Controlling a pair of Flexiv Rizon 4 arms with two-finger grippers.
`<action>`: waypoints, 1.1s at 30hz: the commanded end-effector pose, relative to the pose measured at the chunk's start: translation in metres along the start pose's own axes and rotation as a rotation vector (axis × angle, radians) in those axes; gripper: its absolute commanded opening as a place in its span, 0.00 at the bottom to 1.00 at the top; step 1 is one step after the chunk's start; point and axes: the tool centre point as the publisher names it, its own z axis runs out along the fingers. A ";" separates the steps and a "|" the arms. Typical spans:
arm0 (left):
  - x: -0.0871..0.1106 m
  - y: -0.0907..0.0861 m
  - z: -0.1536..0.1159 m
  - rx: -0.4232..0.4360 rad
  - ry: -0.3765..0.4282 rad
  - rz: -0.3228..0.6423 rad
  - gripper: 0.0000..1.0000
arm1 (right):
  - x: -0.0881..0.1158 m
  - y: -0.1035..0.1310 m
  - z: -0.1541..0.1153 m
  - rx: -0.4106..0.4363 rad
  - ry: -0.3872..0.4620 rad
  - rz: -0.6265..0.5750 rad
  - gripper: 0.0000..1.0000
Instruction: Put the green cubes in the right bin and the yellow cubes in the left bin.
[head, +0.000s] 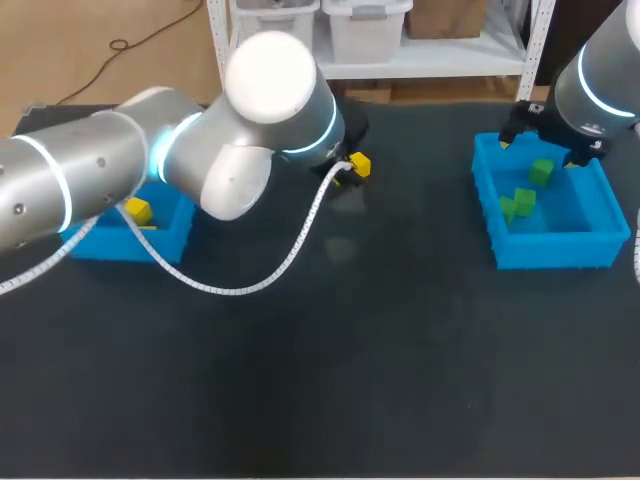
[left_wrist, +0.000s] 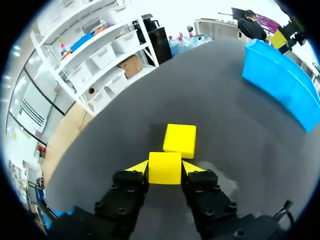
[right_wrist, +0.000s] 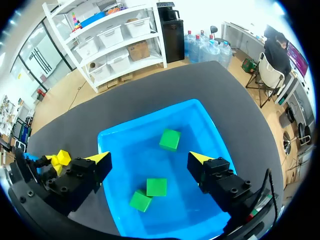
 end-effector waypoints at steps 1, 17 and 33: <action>0.005 0.013 -0.026 -0.041 -0.022 -0.037 0.00 | 0.001 0.000 0.000 0.001 -0.005 0.001 1.00; 0.110 0.149 -0.133 -0.384 -0.011 -0.397 0.00 | 0.001 0.000 0.000 0.001 -0.005 0.001 1.00; 0.172 0.165 -0.162 -0.393 -0.079 -0.610 0.00 | 0.001 0.000 0.000 0.001 -0.005 0.001 1.00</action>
